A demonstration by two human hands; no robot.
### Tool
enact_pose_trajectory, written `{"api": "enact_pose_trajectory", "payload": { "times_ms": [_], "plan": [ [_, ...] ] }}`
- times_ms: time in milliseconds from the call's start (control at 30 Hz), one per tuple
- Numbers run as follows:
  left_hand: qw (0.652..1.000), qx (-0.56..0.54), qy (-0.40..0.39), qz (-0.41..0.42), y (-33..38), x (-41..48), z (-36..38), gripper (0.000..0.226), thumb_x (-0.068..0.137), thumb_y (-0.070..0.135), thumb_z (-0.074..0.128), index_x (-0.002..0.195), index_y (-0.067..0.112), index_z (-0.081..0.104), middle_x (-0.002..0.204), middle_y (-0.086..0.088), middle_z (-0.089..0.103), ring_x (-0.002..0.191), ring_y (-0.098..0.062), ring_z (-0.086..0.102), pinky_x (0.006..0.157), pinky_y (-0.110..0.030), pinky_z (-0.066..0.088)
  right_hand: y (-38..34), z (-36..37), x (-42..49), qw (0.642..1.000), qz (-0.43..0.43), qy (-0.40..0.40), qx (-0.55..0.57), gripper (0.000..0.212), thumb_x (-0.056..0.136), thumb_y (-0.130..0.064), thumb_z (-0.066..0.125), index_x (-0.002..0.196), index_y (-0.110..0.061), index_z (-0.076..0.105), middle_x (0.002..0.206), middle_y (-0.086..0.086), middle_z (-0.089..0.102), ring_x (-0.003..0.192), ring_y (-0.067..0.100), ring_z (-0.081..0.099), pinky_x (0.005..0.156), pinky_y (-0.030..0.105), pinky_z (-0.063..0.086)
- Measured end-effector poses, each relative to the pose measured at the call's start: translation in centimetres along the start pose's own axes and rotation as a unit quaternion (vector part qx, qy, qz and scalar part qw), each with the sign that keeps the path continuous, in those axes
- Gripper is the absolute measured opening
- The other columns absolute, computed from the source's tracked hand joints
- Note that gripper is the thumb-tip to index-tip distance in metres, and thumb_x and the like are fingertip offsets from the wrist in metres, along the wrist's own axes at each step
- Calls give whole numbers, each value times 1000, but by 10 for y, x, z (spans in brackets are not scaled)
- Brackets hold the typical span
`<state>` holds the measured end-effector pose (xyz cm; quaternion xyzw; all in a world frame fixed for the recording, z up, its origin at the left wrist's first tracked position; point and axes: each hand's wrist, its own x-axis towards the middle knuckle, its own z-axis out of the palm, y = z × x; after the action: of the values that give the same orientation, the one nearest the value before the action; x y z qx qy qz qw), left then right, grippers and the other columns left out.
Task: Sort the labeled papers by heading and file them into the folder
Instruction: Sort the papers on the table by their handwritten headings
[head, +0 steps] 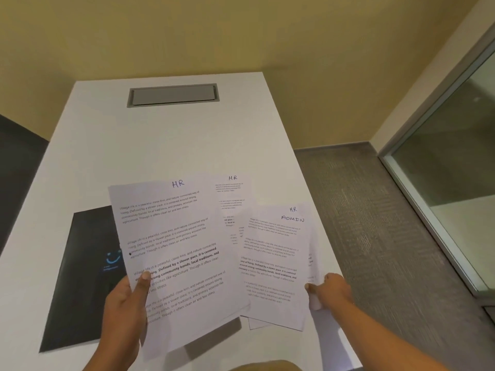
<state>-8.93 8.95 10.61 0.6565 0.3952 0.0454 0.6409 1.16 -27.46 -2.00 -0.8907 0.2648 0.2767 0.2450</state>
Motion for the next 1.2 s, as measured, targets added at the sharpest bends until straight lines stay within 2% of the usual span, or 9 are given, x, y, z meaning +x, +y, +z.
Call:
{"api": "enact_pose_trajectory", "payload": {
  "times_ms": [133, 200, 333, 500, 600, 733, 900, 1067, 1200],
  "plan": [
    [1000, 0, 12, 2, 0, -1, -5, 23, 100, 26, 49, 117, 17, 61, 96, -2, 71, 87, -27, 68, 61, -31, 50, -4, -4, -15, 996, -68, -16, 60, 23, 79, -30, 78, 91, -18, 63, 86, -2, 67, 73, 15, 63, 50, 24, 44],
    [1000, 3, 16, -3, -1, -1, -7, 23, 100, 27, 49, 118, 18, 61, 97, -3, 71, 86, -28, 68, 61, -32, 51, -2, -7, -20, 993, -119, -15, 12, 18, 86, -34, 70, 79, -20, 62, 75, -6, 65, 65, 10, 60, 49, 22, 39],
    [1000, 8, 14, -6, -3, -2, -9, 24, 100, 30, 49, 118, 19, 61, 100, -4, 71, 86, -29, 68, 62, -35, 53, 2, -13, -34, 982, -175, 63, -27, 38, 98, -31, 54, 63, -17, 59, 57, -2, 60, 52, 14, 55, 47, 27, 36],
    [1000, -3, 7, -11, -6, -2, -8, 25, 100, 29, 50, 121, 20, 61, 105, -3, 71, 90, -27, 69, 65, -34, 54, -3, -20, -53, 971, -192, 135, 46, 19, 97, -23, 57, 91, -13, 72, 76, -1, 67, 69, 18, 62, 62, 36, 55],
    [1000, -16, 8, -14, -6, -2, -9, 23, 100, 28, 51, 118, 20, 62, 104, -2, 71, 90, -26, 69, 67, -35, 55, -7, -29, -65, 964, -185, 182, 55, 15, 95, -25, 61, 86, -16, 70, 73, -4, 65, 66, 15, 60, 57, 34, 53],
    [1000, -22, 8, -10, -5, -2, -14, 21, 100, 26, 51, 116, 19, 63, 101, -2, 72, 88, -26, 69, 65, -35, 54, -17, -44, -85, 944, -264, 197, 30, 14, 92, -17, 64, 81, -12, 72, 66, -11, 59, 60, 6, 57, 51, 28, 49],
    [1000, -22, 4, -6, -8, 1, -19, 15, 99, 26, 53, 106, 22, 66, 97, -3, 74, 84, -28, 71, 65, -36, 56, -33, -78, -105, 915, -303, 264, 35, 12, 91, -11, 65, 94, -8, 76, 69, 0, 68, 59, 16, 60, 55, 30, 50],
    [999, -30, 10, -5, -11, 5, -23, 14, 98, 26, 55, 102, 25, 68, 97, -4, 75, 86, -30, 72, 74, -46, 58, -52, -111, -112, 892, -285, 329, 123, 15, 89, -10, 67, 101, -4, 74, 76, 10, 70, 67, 25, 61, 70, 29, 48],
    [999, -30, 15, -5, -11, 4, -23, 11, 96, 26, 58, 102, 25, 68, 97, -4, 75, 85, -31, 72, 77, -52, 58, -64, -132, -113, 873, -269, 304, 271, 7, 90, -20, 68, 93, -16, 72, 75, -2, 69, 59, 4, 62, 55, 12, 47]
  ]
}}
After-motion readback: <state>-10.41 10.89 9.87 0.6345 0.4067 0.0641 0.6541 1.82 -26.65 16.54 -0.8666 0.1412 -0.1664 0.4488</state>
